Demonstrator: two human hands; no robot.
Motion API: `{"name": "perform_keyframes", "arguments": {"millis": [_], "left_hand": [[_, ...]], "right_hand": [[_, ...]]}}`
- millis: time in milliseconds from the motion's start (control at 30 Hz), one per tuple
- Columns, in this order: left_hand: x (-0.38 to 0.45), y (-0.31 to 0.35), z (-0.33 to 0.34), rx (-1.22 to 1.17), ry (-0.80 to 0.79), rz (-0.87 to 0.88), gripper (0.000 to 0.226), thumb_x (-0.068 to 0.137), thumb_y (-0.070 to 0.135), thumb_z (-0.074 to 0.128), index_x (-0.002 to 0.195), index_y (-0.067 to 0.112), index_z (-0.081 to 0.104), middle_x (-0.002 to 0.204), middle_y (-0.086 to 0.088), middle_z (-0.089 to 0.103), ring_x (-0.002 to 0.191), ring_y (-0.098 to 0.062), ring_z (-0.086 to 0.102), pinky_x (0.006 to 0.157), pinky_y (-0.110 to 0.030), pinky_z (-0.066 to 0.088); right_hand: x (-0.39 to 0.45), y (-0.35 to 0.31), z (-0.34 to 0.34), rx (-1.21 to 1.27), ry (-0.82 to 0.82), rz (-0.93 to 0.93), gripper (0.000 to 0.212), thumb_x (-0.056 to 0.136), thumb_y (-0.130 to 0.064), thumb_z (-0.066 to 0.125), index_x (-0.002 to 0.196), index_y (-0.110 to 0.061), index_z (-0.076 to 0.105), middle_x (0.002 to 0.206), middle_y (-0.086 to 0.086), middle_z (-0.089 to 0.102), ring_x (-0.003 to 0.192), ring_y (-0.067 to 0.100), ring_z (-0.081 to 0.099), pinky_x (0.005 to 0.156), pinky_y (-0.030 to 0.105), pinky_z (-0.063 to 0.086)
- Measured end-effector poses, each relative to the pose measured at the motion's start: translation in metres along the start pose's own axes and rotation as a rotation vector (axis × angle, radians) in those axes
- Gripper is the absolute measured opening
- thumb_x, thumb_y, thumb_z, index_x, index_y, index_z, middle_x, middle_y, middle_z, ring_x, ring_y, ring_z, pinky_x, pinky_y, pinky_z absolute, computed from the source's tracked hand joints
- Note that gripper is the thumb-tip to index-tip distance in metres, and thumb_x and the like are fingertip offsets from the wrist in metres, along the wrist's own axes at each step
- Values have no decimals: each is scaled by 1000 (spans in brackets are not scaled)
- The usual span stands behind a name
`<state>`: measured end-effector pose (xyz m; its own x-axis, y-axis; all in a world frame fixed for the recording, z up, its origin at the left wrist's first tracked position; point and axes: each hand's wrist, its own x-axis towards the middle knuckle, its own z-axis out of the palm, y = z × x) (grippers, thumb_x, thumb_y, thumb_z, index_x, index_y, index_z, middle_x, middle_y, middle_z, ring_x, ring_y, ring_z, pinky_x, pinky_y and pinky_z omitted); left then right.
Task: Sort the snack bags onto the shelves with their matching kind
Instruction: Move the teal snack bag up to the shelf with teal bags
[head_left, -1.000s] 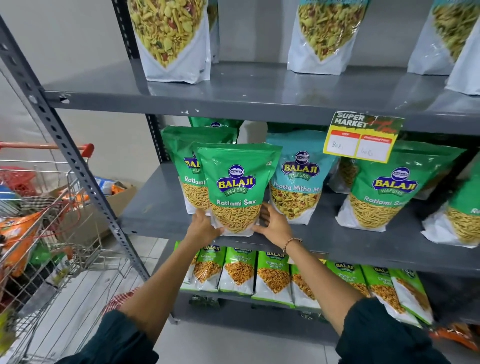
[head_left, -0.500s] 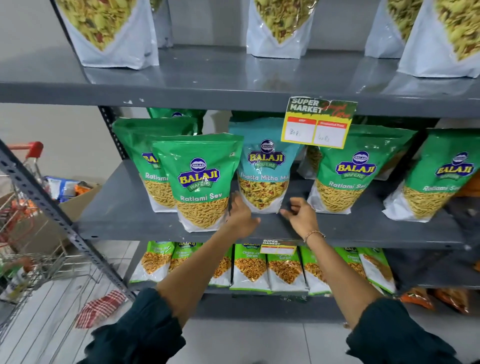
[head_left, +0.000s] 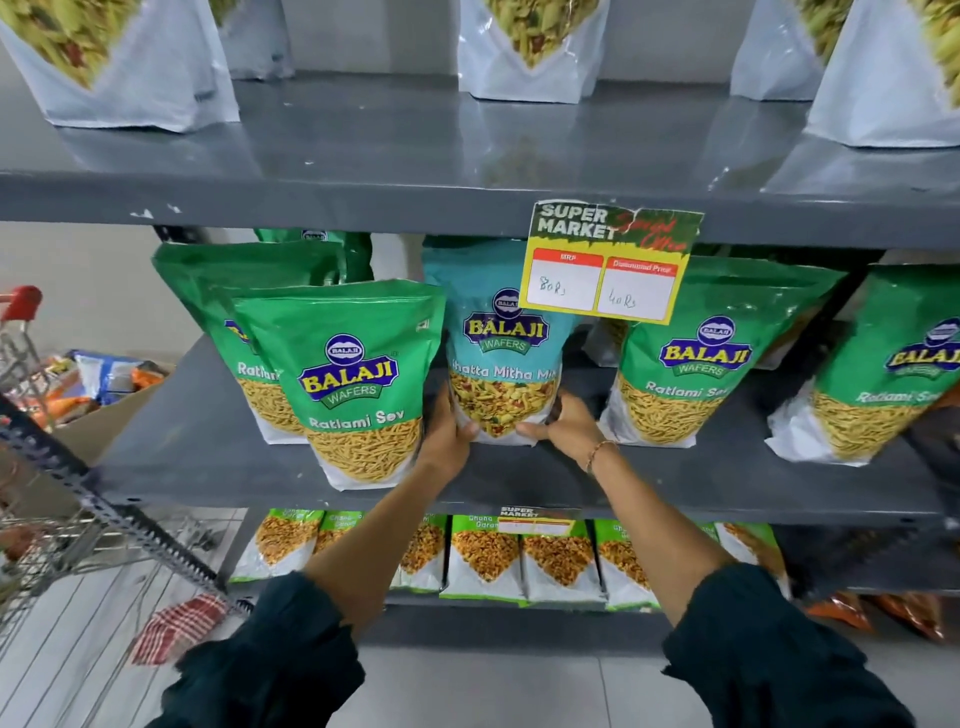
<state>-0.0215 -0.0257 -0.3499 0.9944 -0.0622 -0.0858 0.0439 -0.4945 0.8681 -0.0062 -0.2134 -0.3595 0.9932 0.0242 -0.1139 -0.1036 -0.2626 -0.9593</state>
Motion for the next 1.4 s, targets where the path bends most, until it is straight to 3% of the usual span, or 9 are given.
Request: {"name": "perform_keyframes", "arguments": {"millis": [100, 200, 500, 633, 867, 1000, 1133, 1233, 1400], "left_hand": [[-6, 6, -1, -40, 40, 5, 82, 83, 7, 63, 146, 20, 12, 140, -7, 42, 127, -24, 40, 107, -32, 28], [-9, 10, -1, -5, 34, 35, 74, 80, 1, 65, 140, 16, 24, 117, -5, 51, 108, -15, 46, 102, -33, 35], [-35, 26, 6, 92, -21, 95, 72, 74, 5, 74, 133, 11, 34, 133, -10, 52, 126, -27, 46, 96, -28, 35], [-62, 36, 7, 102, -25, 158, 70, 71, 6, 77, 128, 6, 38, 131, -13, 55, 124, -29, 49, 93, -29, 40], [-124, 55, -7, 81, -17, 260, 62, 74, 2, 73, 126, 4, 39, 131, -14, 55, 123, -28, 49, 94, -30, 40], [-151, 67, -31, 116, 47, 356, 67, 67, 6, 79, 124, 6, 42, 121, -13, 62, 111, -29, 57, 87, -33, 46], [-179, 92, -70, 121, 62, 375, 79, 58, 19, 87, 125, 11, 45, 104, -5, 68, 84, -19, 62, 80, -33, 54], [-190, 112, -106, 103, 56, 417, 91, 42, 38, 91, 121, 15, 52, 103, -5, 73, 86, -20, 69, 84, -39, 57], [-196, 160, -161, 42, 140, 504, 72, 40, 40, 92, 103, 23, 62, 97, 3, 72, 89, -15, 67, 82, -27, 55]], "right_hand": [[-12, -3, 6, 31, 86, -53, 56, 59, -10, 84, 107, -20, 59, 109, 4, 68, 105, 19, 63, 93, 36, 50], [-30, 0, 14, 24, 210, -85, 54, 60, -10, 84, 106, -20, 59, 105, 2, 68, 99, 17, 63, 86, 32, 51], [-87, 16, 13, -95, 443, -162, 66, 59, -23, 85, 118, -11, 57, 102, 1, 70, 94, 14, 65, 82, 30, 54], [-117, 13, 8, -91, 459, -137, 59, 60, -17, 85, 112, -9, 59, 87, -9, 67, 80, 2, 62, 81, 35, 55], [-173, -10, -1, -119, 478, -198, 51, 58, -19, 85, 103, -15, 62, 90, -2, 70, 90, 18, 67, 85, 44, 56], [-208, -48, 0, -101, 467, -294, 52, 57, -12, 86, 103, -15, 61, 97, 0, 68, 95, 19, 65, 88, 35, 53], [-237, -96, 0, -102, 411, -339, 47, 58, -8, 85, 96, -18, 60, 84, 1, 69, 72, -6, 62, 84, 27, 53], [-248, -135, -4, -88, 338, -370, 42, 60, -7, 83, 96, -12, 62, 87, 9, 69, 68, -8, 61, 65, 5, 48], [-249, -204, -17, -48, 267, -474, 39, 62, -4, 81, 95, -16, 65, 90, -7, 70, 74, -8, 64, 67, 10, 49]]}}
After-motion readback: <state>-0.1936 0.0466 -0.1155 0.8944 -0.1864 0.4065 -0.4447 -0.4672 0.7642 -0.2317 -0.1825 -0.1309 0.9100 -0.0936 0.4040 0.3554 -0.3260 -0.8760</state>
